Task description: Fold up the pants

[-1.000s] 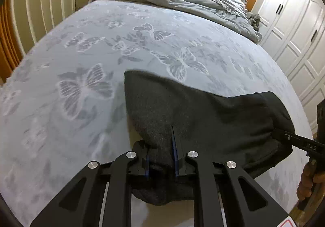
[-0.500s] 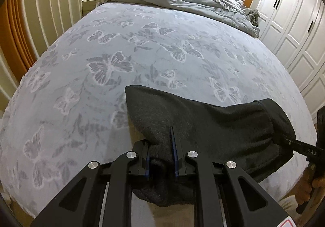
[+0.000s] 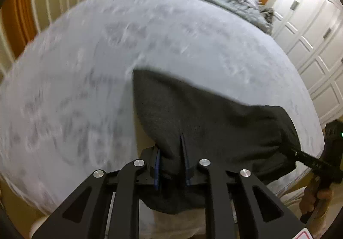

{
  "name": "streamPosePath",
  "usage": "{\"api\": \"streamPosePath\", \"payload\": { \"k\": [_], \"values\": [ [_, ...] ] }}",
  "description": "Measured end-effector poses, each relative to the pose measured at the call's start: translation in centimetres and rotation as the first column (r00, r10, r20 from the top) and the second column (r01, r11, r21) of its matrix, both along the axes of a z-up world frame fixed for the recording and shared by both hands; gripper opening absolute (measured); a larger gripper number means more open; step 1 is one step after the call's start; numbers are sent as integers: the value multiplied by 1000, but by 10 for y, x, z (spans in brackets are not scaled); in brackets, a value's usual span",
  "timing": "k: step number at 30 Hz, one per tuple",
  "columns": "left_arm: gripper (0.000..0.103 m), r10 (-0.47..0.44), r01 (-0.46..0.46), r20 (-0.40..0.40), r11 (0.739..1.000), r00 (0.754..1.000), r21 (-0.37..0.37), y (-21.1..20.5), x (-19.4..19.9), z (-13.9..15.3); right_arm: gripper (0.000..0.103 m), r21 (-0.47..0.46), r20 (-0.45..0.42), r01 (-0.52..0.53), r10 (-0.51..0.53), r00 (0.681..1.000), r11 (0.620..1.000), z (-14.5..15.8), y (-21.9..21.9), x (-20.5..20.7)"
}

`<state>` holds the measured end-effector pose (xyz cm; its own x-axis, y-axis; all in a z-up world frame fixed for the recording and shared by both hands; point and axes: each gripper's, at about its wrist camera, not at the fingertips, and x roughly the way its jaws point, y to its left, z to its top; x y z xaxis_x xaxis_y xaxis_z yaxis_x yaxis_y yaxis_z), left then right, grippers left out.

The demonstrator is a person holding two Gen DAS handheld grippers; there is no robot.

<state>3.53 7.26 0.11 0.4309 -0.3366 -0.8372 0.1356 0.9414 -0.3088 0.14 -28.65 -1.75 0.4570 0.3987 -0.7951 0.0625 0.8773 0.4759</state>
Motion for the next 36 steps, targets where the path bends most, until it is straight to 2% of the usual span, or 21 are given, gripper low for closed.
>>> {"api": "streamPosePath", "payload": {
  "k": [1,3,4,6,7,8,9,11,14,17,20,22,23,24,25,28,30,31,32,34,36],
  "values": [
    [23,28,-29,-28,999,999,-20,6,-1,-9,41,-10,-24,11,-11,1000,1000,-7,-1,-1],
    [50,94,-100,-76,992,993,-80,21,-2,-24,58,7,-34,41,-41,999,999,-13,-5,-6],
    [52,149,-159,-90,980,985,-122,32,-3,-31,66,29,-19,55,-54,998,998,-13,-8,-10],
    [58,209,-223,-104,963,972,-152,45,-4,-39,69,81,-8,45,-44,999,996,-14,-9,-13],
    [58,210,-229,-124,959,970,-165,46,-2,-44,61,97,3,38,-39,999,995,-15,-9,-12],
    [57,193,-217,-137,957,972,-192,46,-1,-48,44,85,14,30,-31,999,996,-14,-7,-12],
    [44,150,-183,-156,955,976,-231,42,2,-52,23,20,24,16,-16,1000,1000,-10,-2,-10],
    [21,108,-134,-129,966,986,-221,34,2,-46,22,0,90,10,-10,996,1000,10,1,-16],
    [26,86,-92,-42,985,995,-146,25,-3,-33,25,-54,181,9,1,983,998,35,3,-24],
    [31,106,-113,-72,988,992,-106,23,-4,-45,40,-259,56,79,-67,996,963,6,-2,-16],
    [42,116,-122,-71,989,991,-85,25,-8,-50,39,-87,118,97,-86,989,992,18,-13,-27],
    [44,112,-117,-64,990,992,-80,22,-9,-49,54,-100,143,91,-76,987,991,24,-7,-21],
    [44,110,-114,-62,991,992,-76,22,-9,-49,54,-125,139,76,-59,989,989,20,-2,-15],
    [44,109,-114,-61,991,992,-73,21,-9,-49,33,-140,126,59,-41,991,988,16,4,-9],
    [44,107,-112,-62,991,992,-75,25,-9,-50,2,-166,102,40,-23,994,985,10,11,-2],
    [44,110,-113,-47,991,993,-71,26,-9,-47,0,-188,220,30,12,975,982,43,22,-12],
    [52,113,-115,-28,992,993,-59,26,-11,-45,0,-187,304,50,10,953,981,68,21,-24],
    [52,117,-118,-23,991,993,-55,26,-12,-45,0,-195,296,65,-4,955,979,65,16,-24],
    [52,119,-120,-24,991,993,-51,26,-12,-45,1,-218,262,77,-18,965,973,53,11,-20],
    [54,119,-121,-34,991,992,-55,26,-11,-46,4,-261,73,81,-64,995,962,5,-4,-6],
    [55,124,-126,-43,990,991,-55,26,-11,-47,5,-146,4,106,-107,994,983,-14,-16,-10]
  ]
}}
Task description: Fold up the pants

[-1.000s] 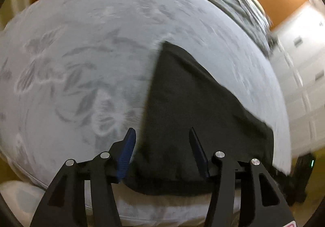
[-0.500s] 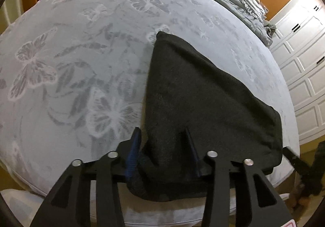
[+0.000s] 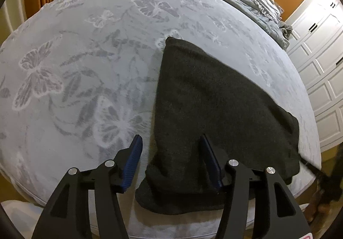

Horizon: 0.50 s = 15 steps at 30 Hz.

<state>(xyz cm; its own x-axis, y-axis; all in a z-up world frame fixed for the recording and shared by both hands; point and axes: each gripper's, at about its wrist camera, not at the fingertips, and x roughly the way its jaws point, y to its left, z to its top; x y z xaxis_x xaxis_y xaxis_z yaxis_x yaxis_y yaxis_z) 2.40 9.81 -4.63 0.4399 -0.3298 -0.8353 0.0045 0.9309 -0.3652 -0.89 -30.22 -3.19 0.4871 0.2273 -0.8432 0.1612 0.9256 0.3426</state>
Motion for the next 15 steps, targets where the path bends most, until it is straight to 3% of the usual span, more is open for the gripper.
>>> {"api": "streamPosePath", "payload": {
  "k": [1,2,3,4,6,8,11,13,15],
  "values": [
    [57,-2,2,-4,1000,1000,0,-1,0,0,9,67,31,15,-17,999,998,1,-3,-6],
    [62,-6,6,-7,1000,1000,-2,-2,0,-1,12,73,43,22,-25,999,997,3,-2,-8],
    [66,-14,13,-16,1000,1000,-7,-3,-1,-2,32,61,54,33,-36,998,998,5,0,-10],
    [75,-20,20,-25,1000,999,-14,-4,-1,-3,63,44,64,50,-53,997,998,5,0,-12],
    [83,-31,28,-66,998,997,-54,-5,2,-10,85,55,85,77,-82,993,995,2,0,-18],
    [83,-14,3,-104,995,994,-101,-2,5,-20,84,167,59,87,-98,993,982,-12,-5,-21],
    [83,-4,-10,-100,991,995,-137,1,5,-20,85,355,19,115,-130,991,928,-26,-4,-14],
    [83,1,-14,-97,990,995,-141,2,4,-20,85,397,11,147,-165,986,906,-27,-9,-16],
    [83,-9,0,-86,994,996,-109,-3,2,-19,85,405,66,150,-193,979,902,-13,-14,-26]
  ]
}}
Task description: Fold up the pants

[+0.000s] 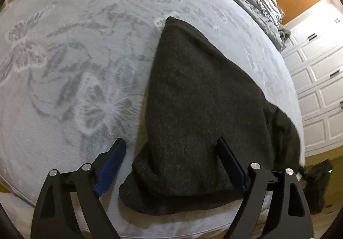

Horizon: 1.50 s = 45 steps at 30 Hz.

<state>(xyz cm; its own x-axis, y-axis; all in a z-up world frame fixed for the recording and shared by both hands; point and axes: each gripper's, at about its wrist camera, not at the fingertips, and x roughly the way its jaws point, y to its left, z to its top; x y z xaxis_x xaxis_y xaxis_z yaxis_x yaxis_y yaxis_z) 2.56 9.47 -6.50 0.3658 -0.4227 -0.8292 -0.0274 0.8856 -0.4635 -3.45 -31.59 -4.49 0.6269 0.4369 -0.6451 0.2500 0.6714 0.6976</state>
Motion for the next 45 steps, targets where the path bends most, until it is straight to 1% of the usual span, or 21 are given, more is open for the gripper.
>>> {"api": "streamPosePath", "payload": {
  "k": [4,7,11,12,13,14,15,16,18,23,27,29,31,35,37,39,40,41,42,43,45],
  "values": [
    [83,-25,23,22,997,999,77,-11,-4,2,96,-51,52,-46,49,997,998,19,8,-2],
    [83,-24,21,25,995,999,95,-13,-4,1,96,-162,-15,-110,109,994,981,11,27,12],
    [83,-17,15,23,996,1000,93,-12,-3,1,97,-255,-52,-100,90,995,962,-5,39,18],
    [83,-17,15,25,995,1000,95,-12,-3,1,91,-267,-50,-93,82,995,959,-5,40,17],
    [83,-18,15,27,995,999,99,-12,-3,2,70,-312,-64,-92,75,995,946,-4,41,17],
    [83,-22,19,31,994,999,104,-13,-2,1,55,-348,-72,-95,75,995,933,-1,43,15],
    [71,-36,31,42,994,998,106,-15,-2,3,38,-336,-67,-106,88,994,936,-2,41,13],
    [58,-51,45,53,994,997,102,-18,-1,4,30,-290,-58,-96,83,995,952,-1,33,10],
    [19,-83,78,61,993,995,87,-21,2,7,25,-274,-36,-93,87,996,957,6,30,8],
    [12,-91,90,108,996,990,10,-13,6,39,22,-285,78,-102,129,989,953,51,39,4],
    [11,-111,116,207,993,972,-10,-11,15,96,22,-309,178,-99,160,971,946,101,43,14],
    [11,-130,135,278,991,952,0,-13,20,131,22,-325,242,-79,164,956,942,130,43,19],
    [10,-147,156,374,988,916,6,-14,24,176,20,-346,323,-52,171,931,937,166,45,28],
    [10,-160,161,576,986,802,51,-18,32,257,17,-395,513,20,202,834,919,244,41,41],
    [10,-152,154,638,987,755,53,-20,40,282,17,-414,568,61,205,797,908,267,39,52],
    [10,-136,125,683,990,718,67,-24,56,294,18,-446,561,45,240,792,894,273,37,78],
    [10,-138,101,668,990,731,94,-28,71,290,21,-451,516,11,251,819,892,264,32,98],
    [10,-138,88,634,990,761,110,-28,86,278,24,-432,441,-7,218,871,902,241,25,119],
    [10,-129,77,601,991,789,111,-25,98,265,24,-416,382,-37,212,899,908,222,20,125],
    [10,-120,67,544,991,831,115,-20,112,242,23,-410,318,-77,221,922,909,198,21,131],
    [0,-102,35,465,988,879,150,-2,126,201,19,-420,210,-153,259,943,895,148,32,129]
  ]
}}
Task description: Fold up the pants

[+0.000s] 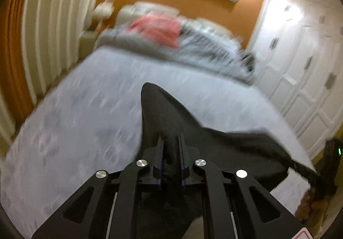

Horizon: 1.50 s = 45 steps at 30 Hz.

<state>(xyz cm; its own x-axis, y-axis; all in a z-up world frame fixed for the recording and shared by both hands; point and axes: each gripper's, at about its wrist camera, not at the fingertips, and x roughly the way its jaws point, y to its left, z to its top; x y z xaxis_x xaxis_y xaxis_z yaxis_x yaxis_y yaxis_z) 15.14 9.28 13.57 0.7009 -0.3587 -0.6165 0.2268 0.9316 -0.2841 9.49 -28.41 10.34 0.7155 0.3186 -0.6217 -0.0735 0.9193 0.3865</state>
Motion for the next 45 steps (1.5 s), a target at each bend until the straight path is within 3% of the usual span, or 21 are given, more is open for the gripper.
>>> {"api": "streamPosePath", "payload": {
  "k": [3,8,9,10,12,14,17,19,20,21,22,24,28,31,35,38,40,41,42,44,45],
  "values": [
    [0,118,-115,-73,993,990,34,42,10,-41,13,32,-130,-62,66,989,998,-54,21,-1],
    [0,232,-221,-141,971,962,87,93,5,-71,23,47,-184,-38,46,982,998,-68,29,4],
    [4,227,-213,-145,971,963,105,95,-2,-74,40,58,-184,-10,21,983,998,-69,25,2],
    [11,209,-194,-154,975,966,106,96,-7,-77,68,52,-185,21,-11,983,998,-70,20,2],
    [56,170,-155,-180,983,969,96,88,-20,-84,85,24,-201,64,-58,978,998,-78,19,-3],
    [64,155,-141,-185,986,970,88,80,-30,-94,85,8,-255,84,-79,964,996,-100,19,1],
    [64,102,-95,-296,995,950,37,60,-31,-121,85,74,-385,102,-66,921,992,-140,24,17],
    [64,67,-69,-369,998,927,5,51,-33,-133,85,126,-448,104,-37,893,987,-164,33,27],
    [64,48,-54,-371,999,927,-4,49,-35,-134,84,91,-418,113,-65,906,989,-163,38,28],
    [64,38,-40,-356,999,934,3,45,-39,-132,65,57,-402,89,-58,914,994,-159,45,29],
    [64,37,-32,-340,999,940,20,42,-44,-129,35,41,-396,63,-42,917,997,-156,51,33],
    [64,1,11,-303,999,953,37,33,-55,-122,17,119,-403,73,-19,915,990,-149,51,37],
    [67,-135,145,-203,989,970,36,0,-73,-98,16,199,-304,-10,71,950,980,-89,65,44],
    [87,-242,250,-80,962,967,110,-37,-87,-79,16,219,-230,-107,158,960,970,-34,88,56],
    [87,-304,272,54,908,951,317,-90,-88,-74,16,204,-213,-195,238,948,959,5,114,67],
    [87,-305,264,72,902,950,343,-110,-75,-79,16,197,-222,-217,259,940,956,12,126,71],
    [63,-311,263,76,891,947,371,-120,-66,-88,16,178,-228,-218,255,940,960,15,127,71],
    [19,-314,269,62,885,947,380,-122,-59,-92,16,177,-227,-207,244,943,962,15,126,72],
    [11,-313,277,35,881,949,383,-122,-53,-96,19,179,-228,-186,225,947,966,14,118,74],
    [10,-266,243,31,919,964,309,-104,-40,-85,31,185,-200,-149,186,962,971,13,99,69],
    [10,-230,211,48,943,972,257,-86,-33,-72,56,189,-180,-133,168,969,973,12,92,62]
  ]
}}
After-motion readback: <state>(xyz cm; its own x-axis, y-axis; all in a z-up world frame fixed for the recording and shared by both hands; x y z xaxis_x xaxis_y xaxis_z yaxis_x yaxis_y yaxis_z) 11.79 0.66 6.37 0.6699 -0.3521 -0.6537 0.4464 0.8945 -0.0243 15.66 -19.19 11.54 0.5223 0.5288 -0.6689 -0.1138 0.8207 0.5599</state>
